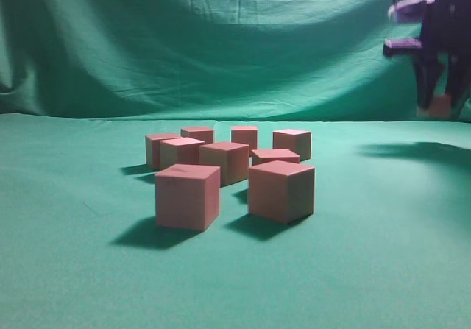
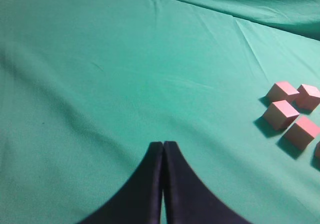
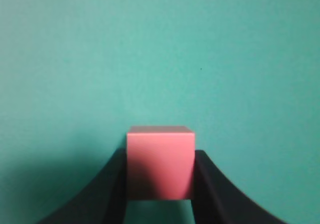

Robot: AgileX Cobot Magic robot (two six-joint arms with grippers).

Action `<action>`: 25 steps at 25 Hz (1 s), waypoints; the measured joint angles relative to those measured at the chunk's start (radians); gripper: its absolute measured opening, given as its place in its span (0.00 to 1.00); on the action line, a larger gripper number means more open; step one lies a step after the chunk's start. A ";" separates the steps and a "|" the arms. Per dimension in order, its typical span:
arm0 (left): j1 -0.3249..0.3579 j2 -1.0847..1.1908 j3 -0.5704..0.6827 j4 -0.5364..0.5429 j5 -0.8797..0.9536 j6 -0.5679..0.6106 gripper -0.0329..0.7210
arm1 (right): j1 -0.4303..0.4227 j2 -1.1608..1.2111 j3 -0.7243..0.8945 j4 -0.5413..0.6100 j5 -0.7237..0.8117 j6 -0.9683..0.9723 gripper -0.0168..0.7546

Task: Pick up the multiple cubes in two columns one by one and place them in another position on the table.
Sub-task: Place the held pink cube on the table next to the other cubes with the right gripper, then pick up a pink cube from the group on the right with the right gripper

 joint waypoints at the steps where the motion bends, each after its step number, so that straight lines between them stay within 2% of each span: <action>1: 0.000 0.000 0.000 0.000 0.000 0.000 0.04 | 0.000 -0.023 -0.018 0.018 0.024 0.000 0.37; 5: 0.000 0.000 0.000 0.000 0.000 0.000 0.04 | 0.000 -0.142 -0.054 0.091 0.140 0.000 0.37; 9: 0.000 0.000 0.000 0.000 0.000 0.000 0.04 | 0.028 -0.257 -0.055 0.102 0.266 0.000 0.37; 14: 0.000 0.000 0.000 0.000 0.000 0.000 0.04 | 0.096 -0.363 -0.021 0.107 0.293 0.000 0.37; 19: 0.000 0.000 0.000 0.000 0.000 0.000 0.04 | 0.237 -0.506 0.161 0.113 0.295 0.000 0.37; 25: 0.000 0.000 0.000 0.000 0.000 0.000 0.04 | 0.502 -0.600 0.380 0.142 0.226 0.000 0.37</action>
